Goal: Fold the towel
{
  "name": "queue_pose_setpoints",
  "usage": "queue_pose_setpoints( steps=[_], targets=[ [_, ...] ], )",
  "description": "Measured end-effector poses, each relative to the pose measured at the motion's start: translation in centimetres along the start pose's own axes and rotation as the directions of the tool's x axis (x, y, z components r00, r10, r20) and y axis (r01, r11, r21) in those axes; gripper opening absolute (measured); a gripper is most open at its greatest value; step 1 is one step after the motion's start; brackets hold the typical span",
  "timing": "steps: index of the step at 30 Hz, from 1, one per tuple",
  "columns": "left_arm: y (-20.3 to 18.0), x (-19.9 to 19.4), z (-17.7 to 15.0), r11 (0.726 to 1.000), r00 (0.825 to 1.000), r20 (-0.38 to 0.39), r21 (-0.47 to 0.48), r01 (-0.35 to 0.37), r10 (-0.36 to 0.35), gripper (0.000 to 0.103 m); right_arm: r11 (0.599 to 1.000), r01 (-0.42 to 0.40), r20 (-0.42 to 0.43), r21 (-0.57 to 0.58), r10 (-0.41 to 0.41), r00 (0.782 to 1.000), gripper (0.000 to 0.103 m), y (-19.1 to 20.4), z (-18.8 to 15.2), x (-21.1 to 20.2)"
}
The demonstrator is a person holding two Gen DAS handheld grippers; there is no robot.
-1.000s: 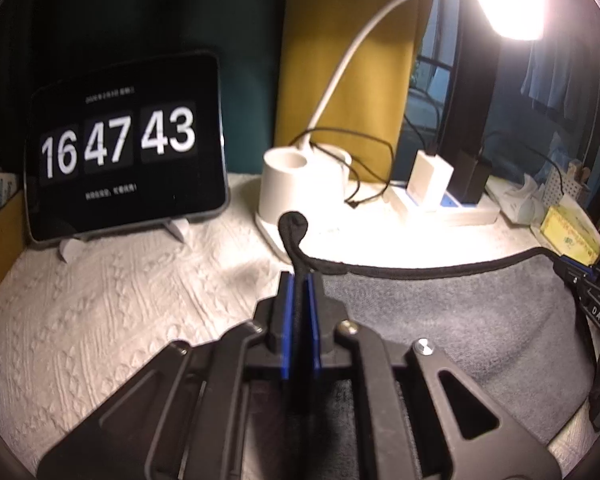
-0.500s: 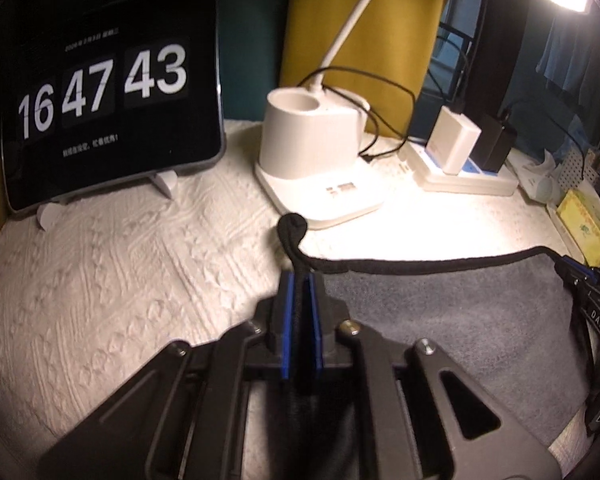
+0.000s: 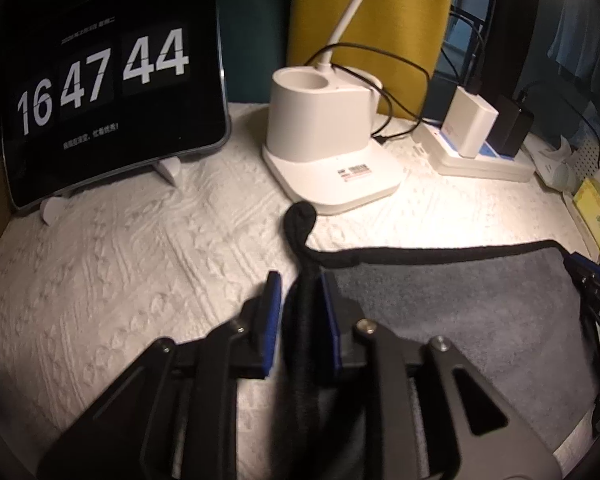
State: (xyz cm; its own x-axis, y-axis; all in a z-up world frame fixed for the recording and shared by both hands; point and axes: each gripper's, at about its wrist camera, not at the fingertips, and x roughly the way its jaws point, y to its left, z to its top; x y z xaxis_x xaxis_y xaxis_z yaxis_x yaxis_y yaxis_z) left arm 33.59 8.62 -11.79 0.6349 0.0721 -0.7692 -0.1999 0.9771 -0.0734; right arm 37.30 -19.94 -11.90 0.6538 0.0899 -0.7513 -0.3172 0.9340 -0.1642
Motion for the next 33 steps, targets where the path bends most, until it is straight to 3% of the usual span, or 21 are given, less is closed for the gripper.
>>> queue_pose_setpoints(
  steps=[4, 5, 6, 14, 33],
  targets=[
    [0.0, -0.5, 0.0, 1.000, 1.000, -0.003, 0.001, 0.003, -0.003, 0.036, 1.000, 0.000, -0.001, 0.018, 0.000, 1.000, 0.016, -0.3, -0.1, -0.2],
    [0.0, -0.7, -0.1, 1.000, 1.000, -0.001, 0.000, 0.011, -0.011, 0.047, 1.000, 0.001, -0.002, 0.025, -0.001, 1.000, 0.019, -0.4, -0.1, -0.2],
    [-0.1, -1.0, -0.1, 1.000, 1.000, 0.000, -0.002, 0.018, -0.018, 0.051, 1.000, 0.002, -0.004, 0.030, -0.001, 1.000, 0.021, -0.5, -0.1, -0.3],
    [-0.6, -2.7, -0.4, 1.000, 0.999, 0.020, -0.002, 0.029, -0.029, 0.053, 0.998, -0.020, -0.010, 0.062, 0.020, 1.000, 0.040, -0.9, -0.3, -1.4],
    [-0.5, -6.8, -2.7, 0.998, 0.997, 0.051, -0.001, 0.060, -0.060, 0.056, 0.997, -0.029, 0.022, 0.073, 0.027, 0.999, 0.041, 0.4, -1.8, -5.8]
  ],
)
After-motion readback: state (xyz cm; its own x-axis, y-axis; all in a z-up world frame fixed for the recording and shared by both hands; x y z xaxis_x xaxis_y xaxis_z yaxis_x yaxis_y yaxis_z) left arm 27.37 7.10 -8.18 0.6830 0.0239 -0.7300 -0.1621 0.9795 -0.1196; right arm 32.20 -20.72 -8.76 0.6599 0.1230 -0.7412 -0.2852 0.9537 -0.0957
